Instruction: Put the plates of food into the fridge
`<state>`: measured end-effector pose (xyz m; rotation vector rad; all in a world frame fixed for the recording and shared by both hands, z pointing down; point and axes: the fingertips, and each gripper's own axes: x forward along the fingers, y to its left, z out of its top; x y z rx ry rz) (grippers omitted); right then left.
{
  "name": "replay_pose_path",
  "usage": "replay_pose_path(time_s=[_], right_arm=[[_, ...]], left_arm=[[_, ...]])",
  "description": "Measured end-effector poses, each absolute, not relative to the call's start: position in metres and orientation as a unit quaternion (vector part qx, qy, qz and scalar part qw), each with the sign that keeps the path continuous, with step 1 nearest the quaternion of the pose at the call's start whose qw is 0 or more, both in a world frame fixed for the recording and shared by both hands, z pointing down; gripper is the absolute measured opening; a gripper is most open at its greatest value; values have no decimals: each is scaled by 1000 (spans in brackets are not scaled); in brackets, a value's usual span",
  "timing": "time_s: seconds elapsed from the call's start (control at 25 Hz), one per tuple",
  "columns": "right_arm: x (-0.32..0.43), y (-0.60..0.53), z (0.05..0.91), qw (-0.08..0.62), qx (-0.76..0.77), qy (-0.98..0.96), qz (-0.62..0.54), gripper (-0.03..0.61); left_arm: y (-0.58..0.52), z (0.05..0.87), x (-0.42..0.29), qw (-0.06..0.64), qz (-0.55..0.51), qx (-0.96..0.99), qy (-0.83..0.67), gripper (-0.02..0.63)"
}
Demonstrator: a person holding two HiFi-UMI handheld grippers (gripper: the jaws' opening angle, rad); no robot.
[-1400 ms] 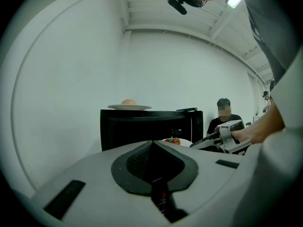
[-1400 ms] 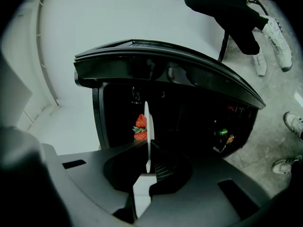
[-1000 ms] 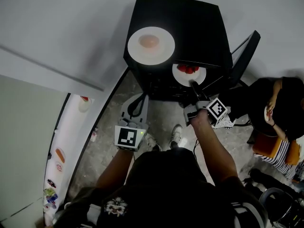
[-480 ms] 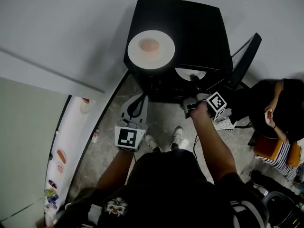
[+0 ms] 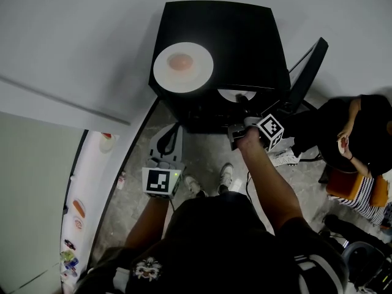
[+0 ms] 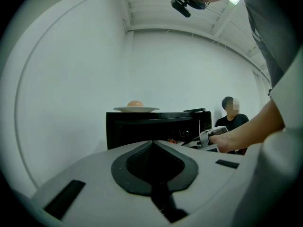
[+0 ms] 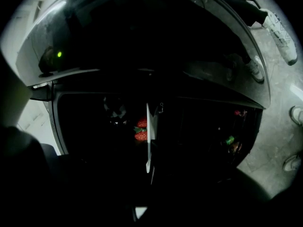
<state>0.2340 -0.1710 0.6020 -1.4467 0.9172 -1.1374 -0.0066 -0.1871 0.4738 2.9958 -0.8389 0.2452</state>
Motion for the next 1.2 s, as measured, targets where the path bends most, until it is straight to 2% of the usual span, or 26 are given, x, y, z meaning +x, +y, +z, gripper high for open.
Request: replay_pose_path(time_s=[0.2,0.28,0.36,0.76,1.0,1.2], right_arm=[[240,-168,600,505,-622,381,-462,42],[241,-167,599,501,-628,382,-457,128],[241,-164,599,496,-634,381,-455,142],[225,-127,584,444,-661,430,-426,147],[194,-111,532,335,-677,558,-343,147],[179,-104,493,227,-700,642,-213,124]], left_arm=[[-182,474,-1,14,72,960,-270,22],[-181,471,1,17,66,961,-268,21],[-180,472,1,15,68,961,-266,21],[-178,471,1,15,70,962,-263,21],[-175,464,4,10,71,963,-261,21],[-172,460,10,11,60,965,-255,21]])
